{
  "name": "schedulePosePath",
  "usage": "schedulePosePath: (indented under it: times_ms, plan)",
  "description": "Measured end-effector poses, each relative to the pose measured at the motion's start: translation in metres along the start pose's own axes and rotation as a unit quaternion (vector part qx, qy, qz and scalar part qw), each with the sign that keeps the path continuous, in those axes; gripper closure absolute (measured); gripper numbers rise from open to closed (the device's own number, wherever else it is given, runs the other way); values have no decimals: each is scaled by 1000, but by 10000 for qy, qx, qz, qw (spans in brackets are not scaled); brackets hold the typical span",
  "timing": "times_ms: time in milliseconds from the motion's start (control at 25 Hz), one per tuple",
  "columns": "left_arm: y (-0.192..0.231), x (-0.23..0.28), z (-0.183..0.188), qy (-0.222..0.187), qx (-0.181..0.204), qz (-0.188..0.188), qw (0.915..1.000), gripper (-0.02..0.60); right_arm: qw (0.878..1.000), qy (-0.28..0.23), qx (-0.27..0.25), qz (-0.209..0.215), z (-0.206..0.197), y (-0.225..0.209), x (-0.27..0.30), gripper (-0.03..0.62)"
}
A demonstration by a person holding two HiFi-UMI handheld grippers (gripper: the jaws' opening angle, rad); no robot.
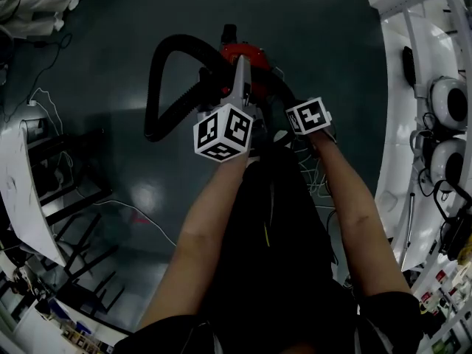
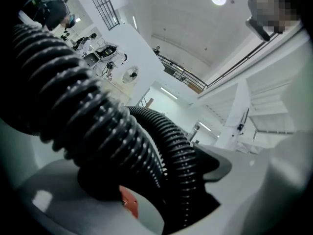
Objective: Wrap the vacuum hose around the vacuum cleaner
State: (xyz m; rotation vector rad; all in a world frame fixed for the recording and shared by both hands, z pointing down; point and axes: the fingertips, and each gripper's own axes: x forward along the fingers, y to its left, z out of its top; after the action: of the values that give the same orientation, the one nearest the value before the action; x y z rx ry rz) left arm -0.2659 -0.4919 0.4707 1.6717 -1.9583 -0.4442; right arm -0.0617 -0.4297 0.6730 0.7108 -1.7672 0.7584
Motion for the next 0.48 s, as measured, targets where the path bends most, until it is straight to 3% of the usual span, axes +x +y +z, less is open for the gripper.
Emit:
schedulePosePath:
  times_ms: [480]
  plan:
    - [21,36,-50,237,119,419,9988,130,9996,239,-94,-85,14,-35,57,441]
